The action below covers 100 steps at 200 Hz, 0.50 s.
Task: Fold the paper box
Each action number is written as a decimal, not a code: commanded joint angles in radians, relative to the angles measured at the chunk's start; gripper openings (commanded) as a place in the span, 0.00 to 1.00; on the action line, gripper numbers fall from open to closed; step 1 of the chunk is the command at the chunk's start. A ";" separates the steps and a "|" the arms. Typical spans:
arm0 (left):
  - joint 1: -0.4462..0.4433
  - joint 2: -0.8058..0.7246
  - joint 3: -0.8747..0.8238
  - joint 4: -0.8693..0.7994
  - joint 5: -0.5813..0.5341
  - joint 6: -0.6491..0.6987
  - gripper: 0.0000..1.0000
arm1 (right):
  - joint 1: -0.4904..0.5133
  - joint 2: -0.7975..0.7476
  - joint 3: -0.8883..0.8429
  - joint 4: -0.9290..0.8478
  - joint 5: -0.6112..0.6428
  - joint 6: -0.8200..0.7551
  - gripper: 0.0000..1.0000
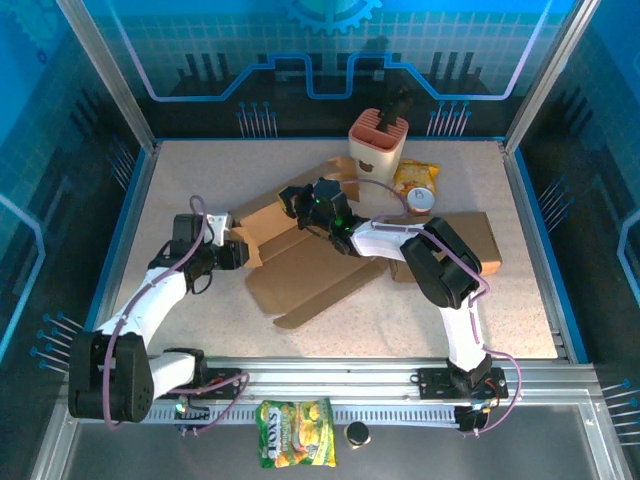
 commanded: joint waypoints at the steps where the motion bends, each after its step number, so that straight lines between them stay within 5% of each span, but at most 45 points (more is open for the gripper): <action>1: -0.026 0.010 -0.024 0.078 -0.076 0.030 0.40 | 0.008 -0.009 -0.029 0.041 0.009 0.005 0.00; 100: -0.126 0.046 -0.032 0.145 -0.281 0.025 0.38 | 0.047 -0.058 -0.155 0.127 0.051 -0.004 0.00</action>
